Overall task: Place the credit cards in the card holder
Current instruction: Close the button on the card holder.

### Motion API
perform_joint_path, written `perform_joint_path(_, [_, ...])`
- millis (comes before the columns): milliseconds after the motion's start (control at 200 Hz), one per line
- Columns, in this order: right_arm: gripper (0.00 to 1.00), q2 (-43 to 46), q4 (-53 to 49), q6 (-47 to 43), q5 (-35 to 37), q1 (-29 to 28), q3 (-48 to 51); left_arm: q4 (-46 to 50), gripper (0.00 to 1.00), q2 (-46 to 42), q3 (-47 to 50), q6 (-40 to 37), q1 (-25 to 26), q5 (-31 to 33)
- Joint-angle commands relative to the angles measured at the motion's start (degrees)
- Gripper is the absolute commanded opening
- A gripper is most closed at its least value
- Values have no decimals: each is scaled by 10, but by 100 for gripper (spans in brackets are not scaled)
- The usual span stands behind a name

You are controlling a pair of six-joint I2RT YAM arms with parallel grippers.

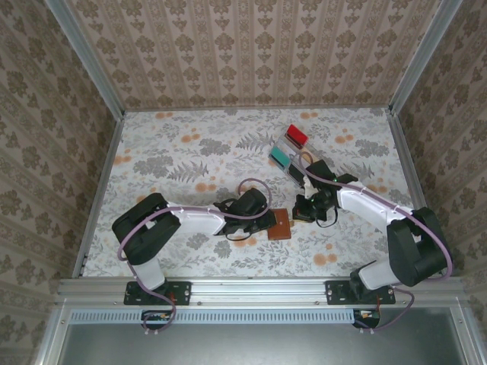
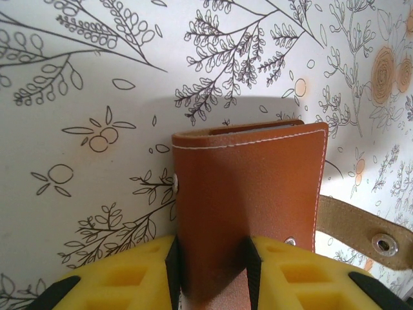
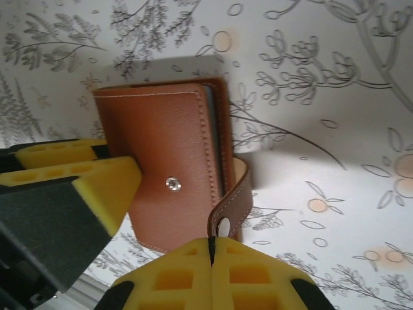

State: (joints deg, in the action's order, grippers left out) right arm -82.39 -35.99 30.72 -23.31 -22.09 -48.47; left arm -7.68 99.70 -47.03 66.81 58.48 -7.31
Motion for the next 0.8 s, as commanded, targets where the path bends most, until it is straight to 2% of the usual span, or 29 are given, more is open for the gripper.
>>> perform_joint_path(0, [0,-1,14,16,-33,-11,6,15,33,13,-14,-8,4,-5])
perform_joint_path(480, [0,-60,44,40,-30,-53,-19,14,33,16,-16,-6,4,-7])
perform_joint_path(795, [0,-69,49,51,-27,-60,-28,12,32,15,-14,-7,5,-6])
